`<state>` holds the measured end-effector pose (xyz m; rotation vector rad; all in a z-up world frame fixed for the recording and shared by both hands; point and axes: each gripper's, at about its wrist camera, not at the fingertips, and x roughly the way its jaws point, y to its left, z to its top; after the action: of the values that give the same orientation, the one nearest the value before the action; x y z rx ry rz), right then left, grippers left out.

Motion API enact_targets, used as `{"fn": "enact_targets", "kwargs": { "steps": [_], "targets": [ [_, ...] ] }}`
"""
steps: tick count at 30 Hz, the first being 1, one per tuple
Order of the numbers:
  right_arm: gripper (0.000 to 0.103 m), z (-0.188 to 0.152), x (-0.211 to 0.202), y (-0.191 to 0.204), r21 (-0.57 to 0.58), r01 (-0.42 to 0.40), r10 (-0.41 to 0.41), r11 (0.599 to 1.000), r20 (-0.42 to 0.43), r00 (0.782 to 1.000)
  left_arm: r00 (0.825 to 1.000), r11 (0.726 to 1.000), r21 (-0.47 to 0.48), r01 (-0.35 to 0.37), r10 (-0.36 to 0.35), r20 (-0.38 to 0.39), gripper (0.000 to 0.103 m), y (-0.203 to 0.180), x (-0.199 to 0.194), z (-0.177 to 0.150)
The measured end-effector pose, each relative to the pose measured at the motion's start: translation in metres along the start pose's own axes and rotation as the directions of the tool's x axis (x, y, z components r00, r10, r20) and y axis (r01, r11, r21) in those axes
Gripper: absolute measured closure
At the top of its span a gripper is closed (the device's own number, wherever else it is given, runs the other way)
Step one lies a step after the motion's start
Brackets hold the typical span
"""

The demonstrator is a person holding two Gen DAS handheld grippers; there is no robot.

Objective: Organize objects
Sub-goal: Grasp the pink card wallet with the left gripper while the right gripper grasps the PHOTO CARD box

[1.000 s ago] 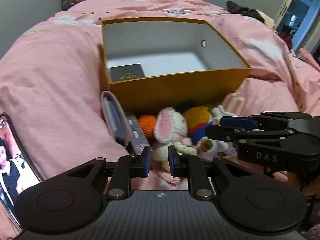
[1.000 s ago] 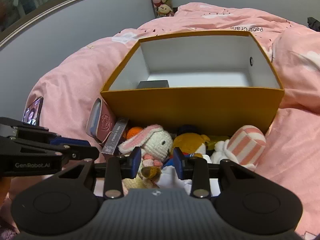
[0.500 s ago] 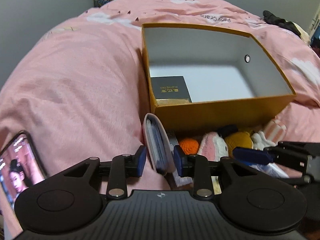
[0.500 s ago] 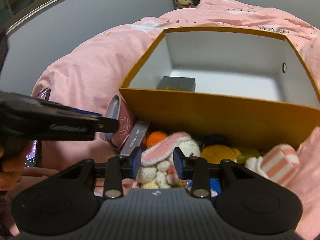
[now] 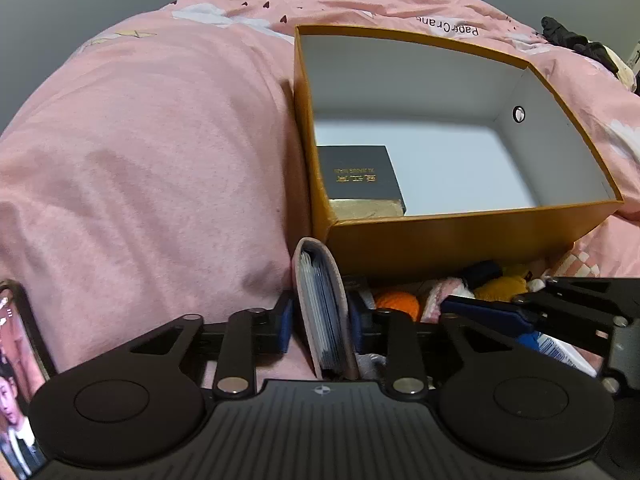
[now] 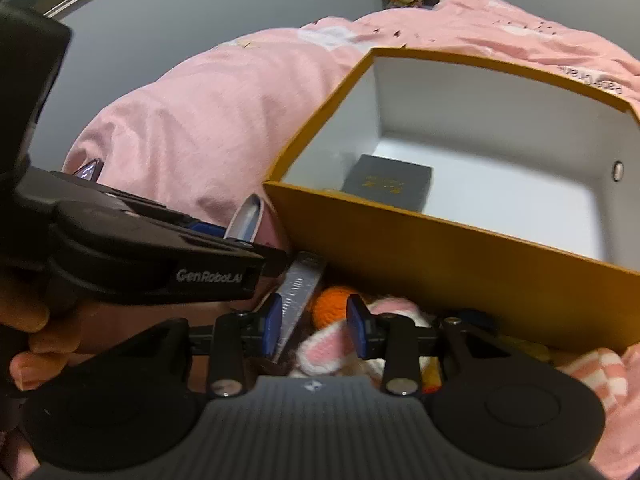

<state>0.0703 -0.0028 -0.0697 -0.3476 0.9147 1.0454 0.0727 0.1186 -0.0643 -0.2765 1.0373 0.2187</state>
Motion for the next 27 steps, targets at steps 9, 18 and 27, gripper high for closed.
{"fn": "enact_targets", "kwargs": {
  "steps": [9,18,27],
  "targets": [
    [0.065,0.006,0.021,0.010,-0.011,-0.039,0.038,0.999,-0.088,0.995,0.999,1.000,0.017,0.025,-0.025,0.034,0.082,0.012,-0.026,-0.014],
    [0.066,0.015,0.047,-0.004,0.106,-0.060,0.077,0.993,-0.174,0.982,0.997,0.998,-0.010,0.065,-0.064,0.034,0.083,0.022,-0.039,-0.014],
    [0.072,0.016,0.056,-0.008,0.117,-0.069,0.091,0.991,-0.198,0.976,0.997,0.995,-0.050,0.081,-0.081,-0.003,0.080,0.029,-0.029,-0.009]
  ]
}}
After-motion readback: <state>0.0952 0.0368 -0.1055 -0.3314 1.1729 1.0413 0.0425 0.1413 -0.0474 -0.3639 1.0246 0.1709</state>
